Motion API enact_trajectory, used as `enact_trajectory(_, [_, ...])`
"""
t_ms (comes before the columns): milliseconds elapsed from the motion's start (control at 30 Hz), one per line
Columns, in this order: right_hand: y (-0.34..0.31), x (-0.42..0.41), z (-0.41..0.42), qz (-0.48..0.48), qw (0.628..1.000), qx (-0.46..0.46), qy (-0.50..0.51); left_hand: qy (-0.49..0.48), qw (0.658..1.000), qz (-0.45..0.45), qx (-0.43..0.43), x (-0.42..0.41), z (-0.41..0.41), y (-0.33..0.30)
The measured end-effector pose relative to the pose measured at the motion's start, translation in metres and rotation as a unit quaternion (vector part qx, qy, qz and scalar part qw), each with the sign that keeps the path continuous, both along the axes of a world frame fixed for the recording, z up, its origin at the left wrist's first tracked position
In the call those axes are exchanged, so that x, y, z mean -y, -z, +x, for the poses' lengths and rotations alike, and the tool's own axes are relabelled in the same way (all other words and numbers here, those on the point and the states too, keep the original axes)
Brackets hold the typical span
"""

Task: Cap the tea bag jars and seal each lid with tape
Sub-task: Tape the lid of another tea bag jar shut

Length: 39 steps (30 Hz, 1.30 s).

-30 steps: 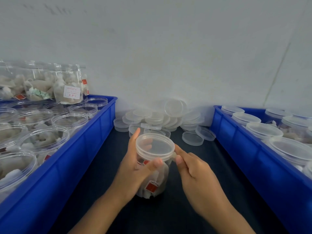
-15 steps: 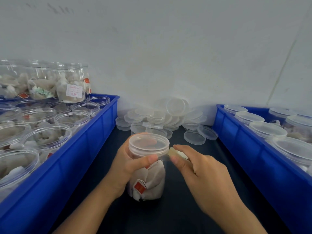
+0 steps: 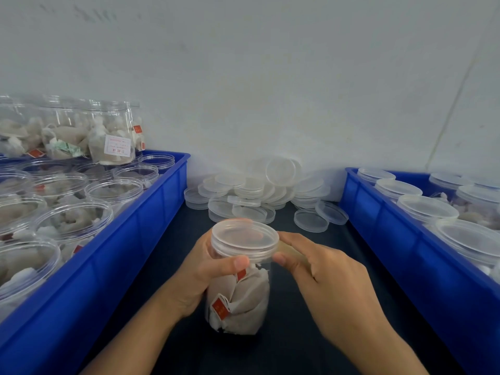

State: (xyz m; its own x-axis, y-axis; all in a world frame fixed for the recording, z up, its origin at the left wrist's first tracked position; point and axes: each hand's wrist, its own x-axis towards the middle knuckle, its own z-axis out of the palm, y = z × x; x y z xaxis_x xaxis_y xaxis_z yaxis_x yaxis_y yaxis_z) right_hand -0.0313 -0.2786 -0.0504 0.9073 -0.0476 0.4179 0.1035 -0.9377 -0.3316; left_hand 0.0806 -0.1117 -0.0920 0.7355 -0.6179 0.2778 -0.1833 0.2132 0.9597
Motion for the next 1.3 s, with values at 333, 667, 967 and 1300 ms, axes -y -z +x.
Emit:
enact_trajectory(333, [-0.007, 0.007, -0.002, -0.05, 0.998, 0.033, 0.005, 0.031, 0.999, 0.036, 0.025, -0.002, 0.002, -0.007])
enact_trajectory(667, [0.004, 0.009, 0.01, 0.041, 0.998, -0.05, -0.02, 0.021, 0.999, 0.031, -0.016, -0.006, 0.001, -0.004])
enact_trajectory(967, [0.021, -0.002, 0.013, 0.041, 0.999, -0.033, 0.004, -0.099, 0.96, 0.199, 0.171, -0.01, -0.009, -0.023])
enact_trajectory(1300, [0.02, 0.004, 0.014, 0.015, 0.999, -0.017, -0.033, -0.322, 0.821, 0.352, 0.313, 0.016, -0.033, -0.031])
